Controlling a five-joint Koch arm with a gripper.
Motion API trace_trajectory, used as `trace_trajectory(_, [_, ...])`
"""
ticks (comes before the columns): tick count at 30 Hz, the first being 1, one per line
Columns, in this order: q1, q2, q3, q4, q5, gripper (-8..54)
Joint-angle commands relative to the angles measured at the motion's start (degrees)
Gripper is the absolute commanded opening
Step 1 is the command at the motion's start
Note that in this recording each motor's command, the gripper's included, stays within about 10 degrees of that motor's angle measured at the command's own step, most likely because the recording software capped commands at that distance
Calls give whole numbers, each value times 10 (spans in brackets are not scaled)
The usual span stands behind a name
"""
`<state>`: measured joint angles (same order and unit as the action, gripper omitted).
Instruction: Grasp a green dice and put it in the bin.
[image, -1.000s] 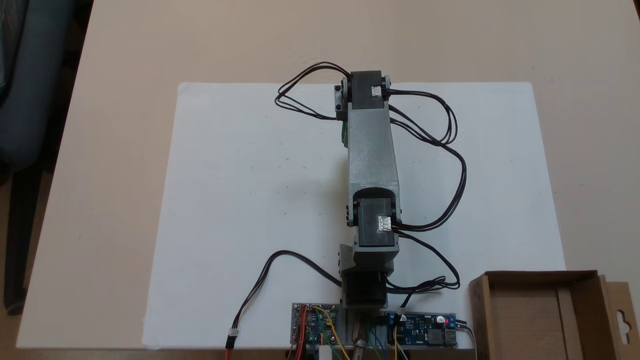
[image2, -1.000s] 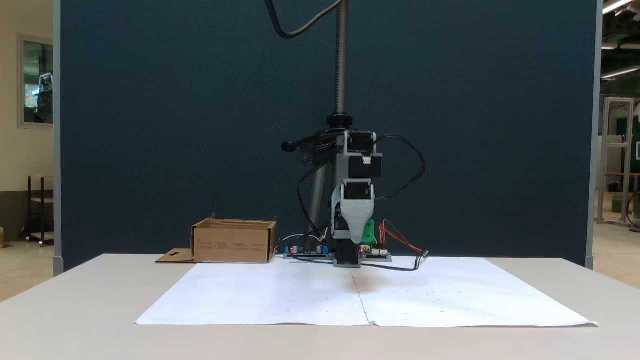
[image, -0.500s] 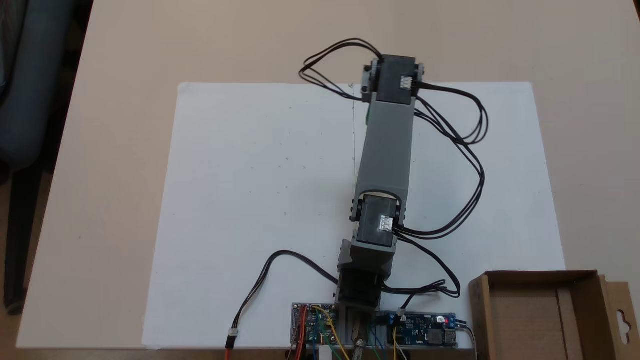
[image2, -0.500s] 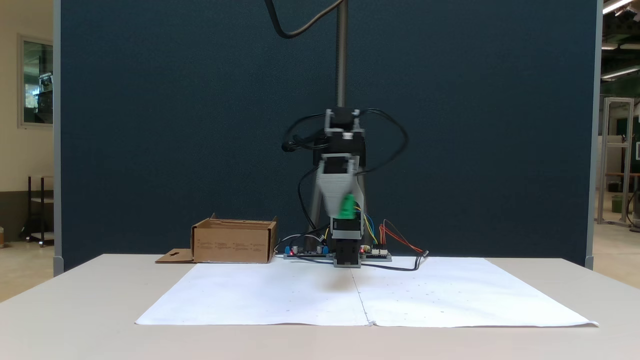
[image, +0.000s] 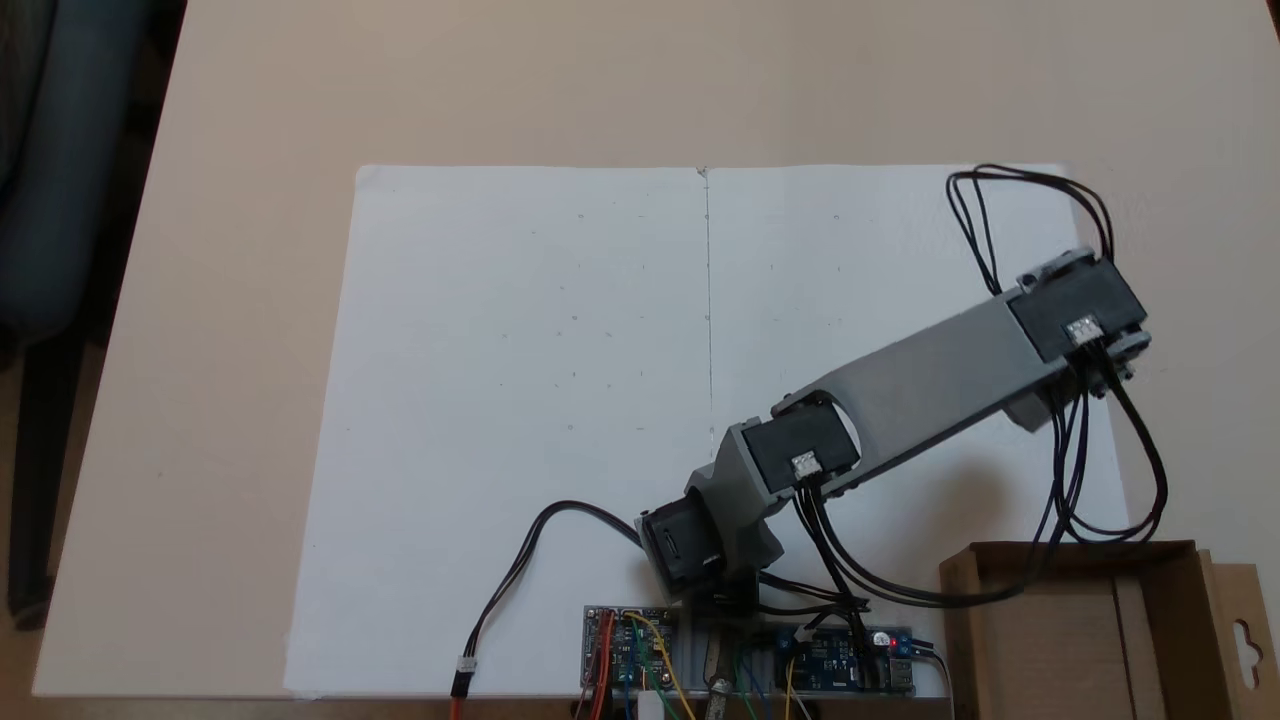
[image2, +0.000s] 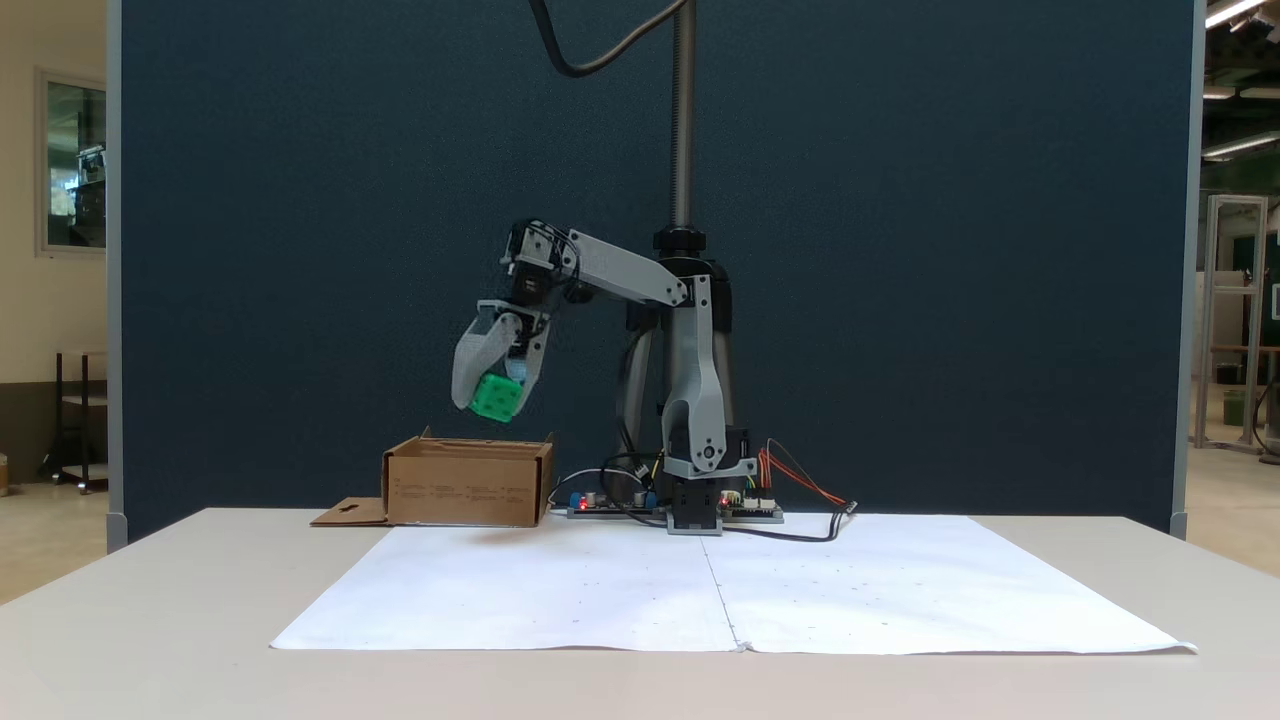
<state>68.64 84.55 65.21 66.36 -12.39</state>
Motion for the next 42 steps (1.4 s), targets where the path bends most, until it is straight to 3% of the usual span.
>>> trace_trajectory(1, [92,7,-40,21,-96,121])
trace_trajectory(12, [310,-78,-110,-20,-139,121])
trace_trajectory(21, [327,-108,-110,-9,-138,121])
trace_trajectory(25, [329,-123,-109,3,-136,331])
trace_trajectory(27, [332,-127,-109,9,-119,392])
trace_trajectory(32, [332,-127,-109,11,-106,395])
trace_trajectory(39, [279,-115,-120,6,25,425])
trace_trajectory(42, [168,-56,-124,2,94,425])
